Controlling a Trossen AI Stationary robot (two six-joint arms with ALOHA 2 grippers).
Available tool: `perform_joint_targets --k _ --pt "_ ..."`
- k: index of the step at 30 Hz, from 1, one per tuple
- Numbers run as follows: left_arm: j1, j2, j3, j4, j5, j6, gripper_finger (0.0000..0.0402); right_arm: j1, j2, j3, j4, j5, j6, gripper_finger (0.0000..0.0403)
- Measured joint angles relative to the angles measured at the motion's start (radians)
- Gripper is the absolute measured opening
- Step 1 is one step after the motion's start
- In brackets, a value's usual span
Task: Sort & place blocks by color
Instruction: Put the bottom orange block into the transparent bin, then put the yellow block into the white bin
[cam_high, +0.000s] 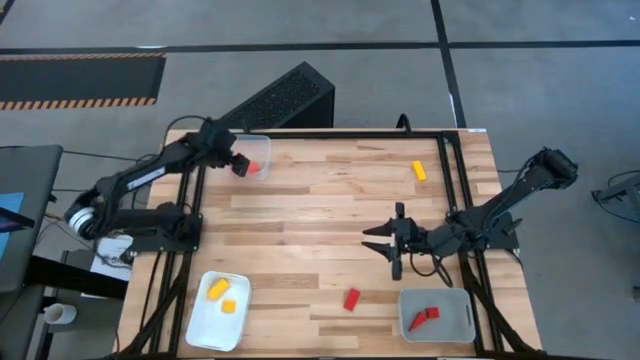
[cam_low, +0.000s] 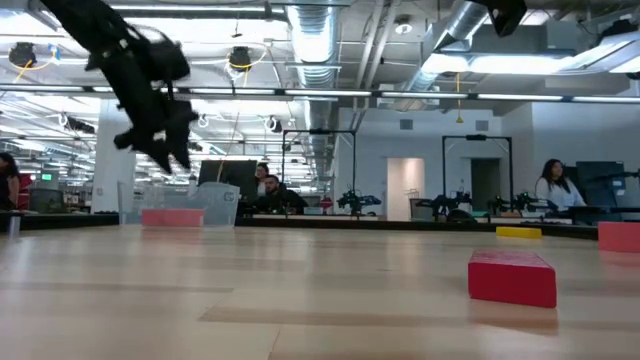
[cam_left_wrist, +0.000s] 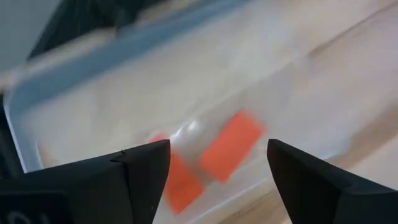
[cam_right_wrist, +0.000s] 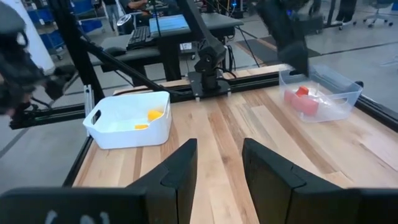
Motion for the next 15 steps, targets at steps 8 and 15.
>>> perform_joint_targets --k 8,15 --pt "-0.203 -0.318 0.002 0.138 0.195 -0.046 0.0221 -0.001 0.000 0.000 -0.034 0.000 0.000 0.0152" --pt "-0.558 -0.457 0.002 0.303 0.086 -0.130 0.0201 -0.018 0.000 0.000 -0.039 0.000 0.000 0.0152"
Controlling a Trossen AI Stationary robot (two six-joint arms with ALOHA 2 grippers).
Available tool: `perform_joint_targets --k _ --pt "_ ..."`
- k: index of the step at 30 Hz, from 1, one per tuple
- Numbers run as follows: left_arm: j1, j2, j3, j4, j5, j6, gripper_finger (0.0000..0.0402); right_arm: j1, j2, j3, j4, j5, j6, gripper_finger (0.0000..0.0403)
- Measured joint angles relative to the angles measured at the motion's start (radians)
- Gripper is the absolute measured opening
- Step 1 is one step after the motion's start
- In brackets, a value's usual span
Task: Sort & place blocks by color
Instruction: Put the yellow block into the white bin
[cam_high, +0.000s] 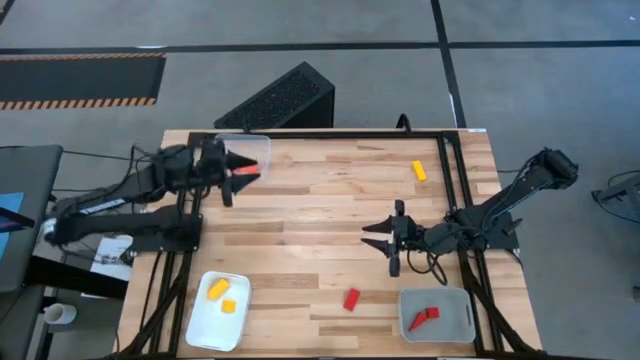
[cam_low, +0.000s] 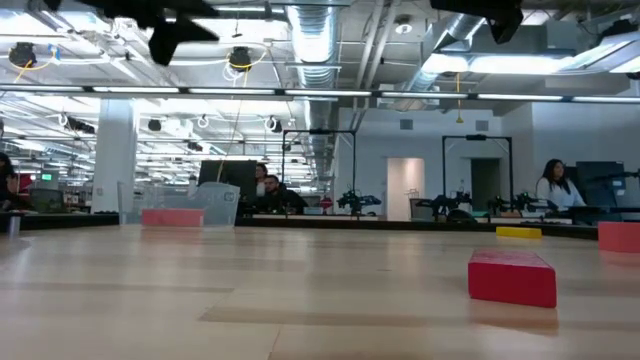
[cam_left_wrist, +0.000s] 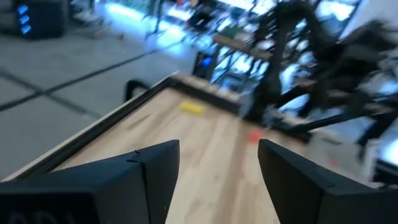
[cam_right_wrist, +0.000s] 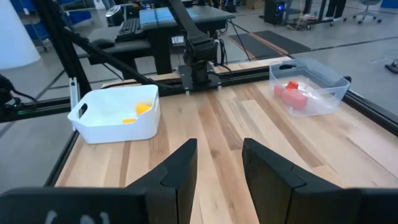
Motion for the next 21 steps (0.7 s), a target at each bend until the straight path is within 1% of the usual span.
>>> perform_joint_targets --k 3,5,8,12,16,19,21 --pt "-0.164 0.003 0.000 0.046 -0.123 -0.006 0.0195 0.001 0.000 0.000 0.000 0.000 0.001 0.0152" --pt "-0.265 0.029 -0.003 0.081 -0.214 -0.001 0.0191 0.004 0.000 0.000 0.000 -0.001 0.009 0.0152" --pt "-0.393 0.076 -0.055 0.216 -0.305 0.003 0.0188 0.004 0.000 0.000 0.000 -0.001 0.017 0.0152" --pt "-0.510 0.144 -0.138 0.442 -0.314 0.017 0.0186 0.004 0.000 0.000 0.000 -0.001 0.020 0.0152" --pt "-0.587 0.190 -0.220 0.655 -0.337 0.018 0.0185 0.004 0.000 0.000 -0.015 -0.001 0.027 0.0152" --pt "-0.622 0.219 -0.269 0.749 -0.378 0.015 0.0185 0.000 0.000 0.000 -0.040 0.002 0.036 0.0152" --pt "-0.636 0.241 -0.295 0.796 -0.411 0.007 0.0185 -0.007 0.000 0.000 -0.070 0.005 0.073 0.0152"
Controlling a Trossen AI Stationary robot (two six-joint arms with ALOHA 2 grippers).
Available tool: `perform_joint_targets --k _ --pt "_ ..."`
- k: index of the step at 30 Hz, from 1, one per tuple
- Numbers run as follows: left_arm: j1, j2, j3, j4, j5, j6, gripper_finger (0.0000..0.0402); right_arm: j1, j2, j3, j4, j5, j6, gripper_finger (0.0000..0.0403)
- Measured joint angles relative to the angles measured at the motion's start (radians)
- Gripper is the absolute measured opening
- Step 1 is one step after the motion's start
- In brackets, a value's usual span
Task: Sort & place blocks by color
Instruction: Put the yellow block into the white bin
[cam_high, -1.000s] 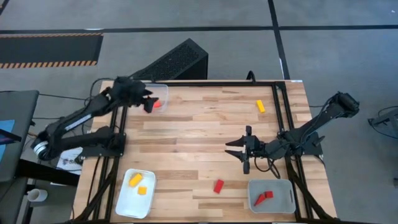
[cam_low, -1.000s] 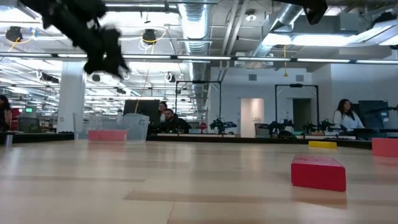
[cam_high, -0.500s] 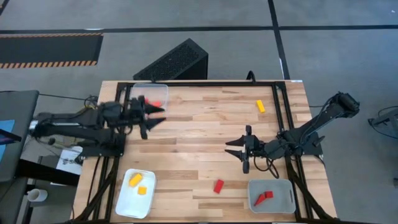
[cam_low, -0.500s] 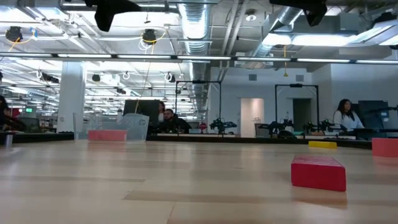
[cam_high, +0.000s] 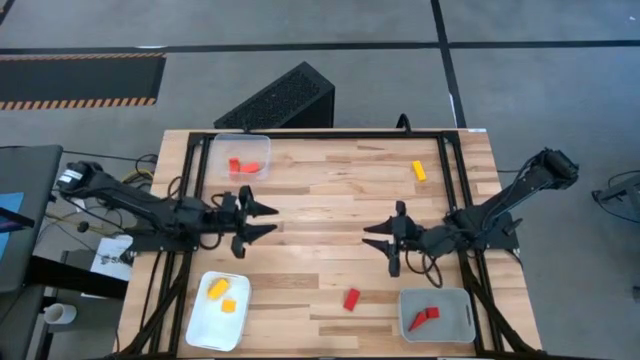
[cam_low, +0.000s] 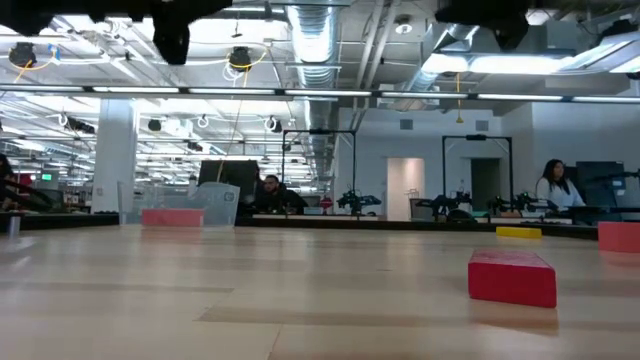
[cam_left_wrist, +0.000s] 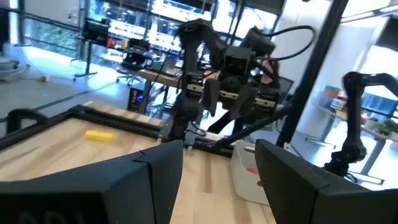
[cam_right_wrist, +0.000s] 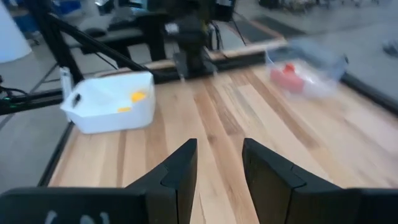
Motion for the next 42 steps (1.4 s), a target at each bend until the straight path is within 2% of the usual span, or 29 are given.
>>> perform_joint_targets --k 4,8,11,15,17,24,29,33,38,42 --pt "-0.018 0.061 -0.014 -0.002 -0.061 -0.046 0.0185 -0.029 -0.001 0.000 -0.165 0.004 0.179 0.0152" --pt "-0.033 0.139 -0.014 0.032 -0.067 -0.059 0.0185 -0.077 -0.019 0.000 -0.373 0.004 0.407 0.0152" --pt "-0.037 0.196 -0.013 0.087 -0.065 -0.052 0.0185 -0.120 -0.021 0.000 -0.506 -0.073 0.526 0.0152" --pt "-0.037 0.250 -0.013 0.131 -0.066 -0.033 0.0185 -0.163 -0.022 0.018 -0.616 -0.229 0.583 0.0152" --pt "-0.032 0.261 -0.013 0.136 -0.066 -0.025 0.0185 -0.170 -0.022 0.039 -0.657 -0.269 0.591 0.0152" --pt "-0.029 0.264 -0.012 0.158 -0.065 -0.032 0.0185 -0.206 -0.022 0.174 -0.904 -0.299 0.580 0.0152" --pt "-0.029 0.264 -0.012 0.157 -0.067 -0.032 0.0185 -0.246 -0.019 0.300 -1.139 -0.367 0.527 0.0152" --pt "-0.029 0.264 -0.012 0.157 -0.075 -0.036 0.0185 -0.274 -0.019 0.355 -1.241 -0.377 0.460 0.0152" --pt "-0.029 0.264 -0.012 0.156 -0.075 -0.040 0.0185 -0.383 -0.019 0.366 -1.321 -0.511 0.424 0.0152" --pt "-0.029 0.264 -0.012 0.157 -0.090 -0.040 0.0185 -0.468 -0.018 0.366 -1.372 -0.526 0.376 0.0152"
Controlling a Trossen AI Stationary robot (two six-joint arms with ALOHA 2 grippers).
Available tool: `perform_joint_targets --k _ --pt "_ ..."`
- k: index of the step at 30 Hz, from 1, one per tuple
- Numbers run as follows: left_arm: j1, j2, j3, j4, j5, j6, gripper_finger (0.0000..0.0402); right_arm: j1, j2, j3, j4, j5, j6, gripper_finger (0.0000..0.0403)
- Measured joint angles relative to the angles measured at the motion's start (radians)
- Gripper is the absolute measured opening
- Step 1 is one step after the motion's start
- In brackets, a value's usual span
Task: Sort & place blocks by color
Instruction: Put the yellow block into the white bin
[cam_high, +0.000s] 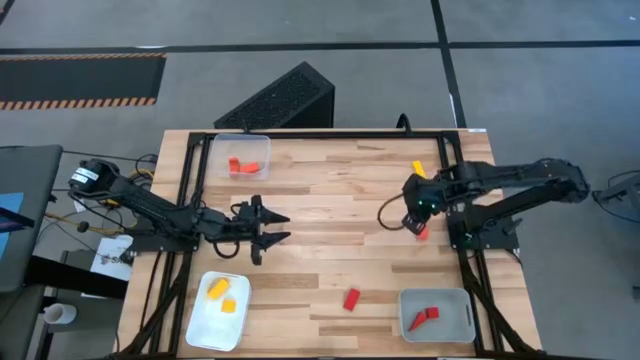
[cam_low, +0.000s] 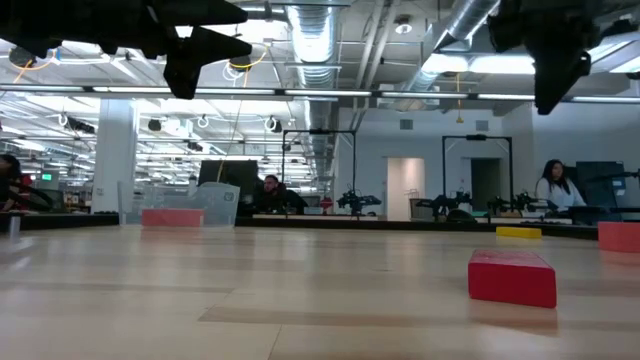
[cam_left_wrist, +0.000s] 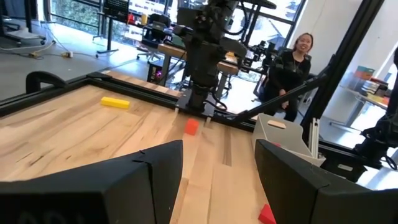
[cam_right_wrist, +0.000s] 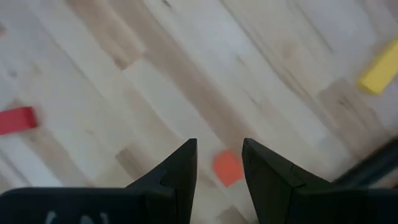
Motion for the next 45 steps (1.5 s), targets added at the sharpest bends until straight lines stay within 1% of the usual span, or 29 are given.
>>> perform_joint_targets --k 4,6,9,15,17,21,24,28,35,39,41,45 --pt "0.000 0.000 0.000 -0.001 0.000 -0.003 0.0185 -0.113 0.000 0.000 -0.007 0.007 -0.067 0.0154" --pt "0.000 0.000 0.000 -0.001 0.001 -0.007 0.0185 -0.180 0.000 0.000 -0.003 0.043 -0.105 0.0161" --pt "0.000 0.000 0.000 -0.001 0.005 -0.009 0.0185 -0.309 0.000 0.000 0.030 0.077 -0.177 0.0184" --pt "0.000 0.000 0.000 -0.003 0.007 -0.021 0.0185 -0.590 0.000 -0.005 0.073 0.073 -0.293 0.0244" --pt "0.000 0.000 0.000 -0.003 0.007 -0.020 0.0185 -0.678 0.000 -0.027 0.115 0.049 -0.315 0.0257" --pt "0.000 0.000 0.000 -0.003 0.007 -0.020 0.0185 -0.837 0.009 -0.100 0.227 -0.061 -0.344 0.0265" --pt "0.000 0.000 0.000 -0.003 0.007 -0.020 0.0185 -0.912 0.053 -0.148 0.301 -0.084 -0.361 0.0265" --pt "0.000 0.000 0.000 -0.003 0.007 -0.020 0.0185 -0.971 0.156 -0.178 0.352 -0.084 -0.398 0.0265" --pt "0.000 0.000 0.000 -0.005 0.007 -0.020 0.0185 -0.987 0.364 -0.191 0.431 -0.083 -0.424 0.0265" --pt "0.000 0.000 0.000 -0.013 0.008 -0.020 0.0185 -1.012 0.463 -0.188 0.447 -0.072 -0.426 0.0265" --pt "-0.001 0.000 0.000 -0.014 0.009 -0.021 0.0185 -1.003 0.489 -0.167 0.423 -0.043 -0.420 0.0265" --pt "-0.002 0.000 0.000 -0.028 0.012 -0.027 0.0185 -1.001 0.511 -0.148 0.409 -0.042 -0.414 0.0265"
